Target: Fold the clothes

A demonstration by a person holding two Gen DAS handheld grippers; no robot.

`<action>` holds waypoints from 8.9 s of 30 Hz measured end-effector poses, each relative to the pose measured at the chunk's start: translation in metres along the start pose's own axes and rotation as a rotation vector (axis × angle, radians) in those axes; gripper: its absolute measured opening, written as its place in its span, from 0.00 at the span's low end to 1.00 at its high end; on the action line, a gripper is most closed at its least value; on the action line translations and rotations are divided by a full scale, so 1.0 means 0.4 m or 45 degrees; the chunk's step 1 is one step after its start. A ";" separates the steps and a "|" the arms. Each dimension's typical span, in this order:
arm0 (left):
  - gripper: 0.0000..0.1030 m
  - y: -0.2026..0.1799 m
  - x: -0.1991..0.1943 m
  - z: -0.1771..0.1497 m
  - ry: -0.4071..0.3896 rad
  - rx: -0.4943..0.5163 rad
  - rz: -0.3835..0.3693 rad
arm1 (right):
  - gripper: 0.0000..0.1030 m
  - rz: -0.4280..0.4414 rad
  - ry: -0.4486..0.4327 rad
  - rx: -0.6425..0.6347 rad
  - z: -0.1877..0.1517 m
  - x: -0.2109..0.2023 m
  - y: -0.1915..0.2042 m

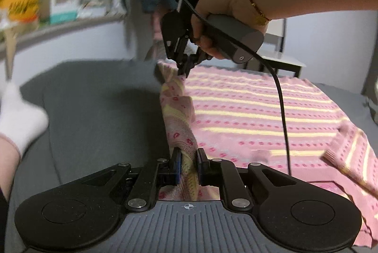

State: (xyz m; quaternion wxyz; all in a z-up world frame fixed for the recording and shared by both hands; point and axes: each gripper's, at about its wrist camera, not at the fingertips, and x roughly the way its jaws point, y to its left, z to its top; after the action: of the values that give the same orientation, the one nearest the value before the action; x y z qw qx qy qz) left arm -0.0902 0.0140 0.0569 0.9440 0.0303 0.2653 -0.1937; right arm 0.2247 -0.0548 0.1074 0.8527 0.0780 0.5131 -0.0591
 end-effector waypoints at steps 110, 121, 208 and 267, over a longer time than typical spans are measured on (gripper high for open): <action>0.56 -0.700 -0.074 -0.022 0.020 0.640 -0.425 | 0.11 -0.017 -0.424 0.283 -0.128 -0.009 -1.085; 0.11 -0.666 -0.041 -0.031 0.104 0.477 -0.496 | 0.06 0.049 -0.445 0.303 -0.140 -0.039 -1.120; 0.10 -0.758 -0.153 -0.025 0.136 0.676 -0.514 | 0.42 0.530 -0.567 0.816 -0.668 -0.316 -1.017; 0.78 -0.787 -0.292 -0.145 0.025 0.967 -0.539 | 0.60 0.417 -0.642 0.715 -0.635 -0.462 -1.113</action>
State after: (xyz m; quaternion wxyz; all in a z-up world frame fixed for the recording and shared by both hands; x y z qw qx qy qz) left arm -0.3305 -0.2264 0.0815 0.8027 0.3223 0.1847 -0.4666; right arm -0.1620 -0.4385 0.1213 0.8955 0.3712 0.2328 -0.0776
